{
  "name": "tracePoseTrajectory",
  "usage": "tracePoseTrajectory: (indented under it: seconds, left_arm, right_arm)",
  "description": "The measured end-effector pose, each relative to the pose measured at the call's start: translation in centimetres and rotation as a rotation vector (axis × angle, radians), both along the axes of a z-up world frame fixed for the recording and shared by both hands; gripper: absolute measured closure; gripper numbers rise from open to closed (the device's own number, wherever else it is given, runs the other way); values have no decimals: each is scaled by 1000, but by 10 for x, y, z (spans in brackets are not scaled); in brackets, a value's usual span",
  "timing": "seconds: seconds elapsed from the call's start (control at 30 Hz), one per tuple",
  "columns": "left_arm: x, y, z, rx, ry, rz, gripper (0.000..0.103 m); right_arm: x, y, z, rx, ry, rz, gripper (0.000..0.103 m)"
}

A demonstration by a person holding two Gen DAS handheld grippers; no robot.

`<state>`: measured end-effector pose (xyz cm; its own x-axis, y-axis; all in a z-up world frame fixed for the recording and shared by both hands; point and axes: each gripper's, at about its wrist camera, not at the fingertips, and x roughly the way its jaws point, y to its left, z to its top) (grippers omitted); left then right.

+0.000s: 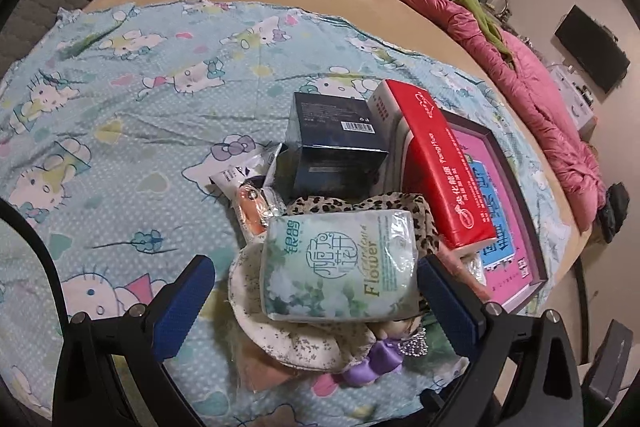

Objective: Organize soft objects
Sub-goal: 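Grasp the green-white tissue pack with left tool while right tool grasps the bagged green ball, then lift and carry the tissue pack with left tool while right tool carries the green ball over the pink tray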

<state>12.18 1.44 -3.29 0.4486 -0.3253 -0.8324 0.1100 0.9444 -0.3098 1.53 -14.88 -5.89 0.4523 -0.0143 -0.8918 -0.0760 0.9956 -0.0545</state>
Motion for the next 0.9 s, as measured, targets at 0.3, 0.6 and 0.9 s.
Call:
tracePoseTrajectory:
  seconds: [0.3, 0.6, 0.9]
  left_arm:
    - [3, 3, -6, -38, 31, -5, 4]
    - [8, -2, -11, -40, 62, -19, 16]
    - [12, 4, -10, -137, 103, -22, 30]
  right_arm:
    - [22, 12, -19, -83, 76, 27, 40]
    - [34, 2, -22, -33, 57, 26, 55]
    - [33, -36, -10, 182, 39, -31, 56]
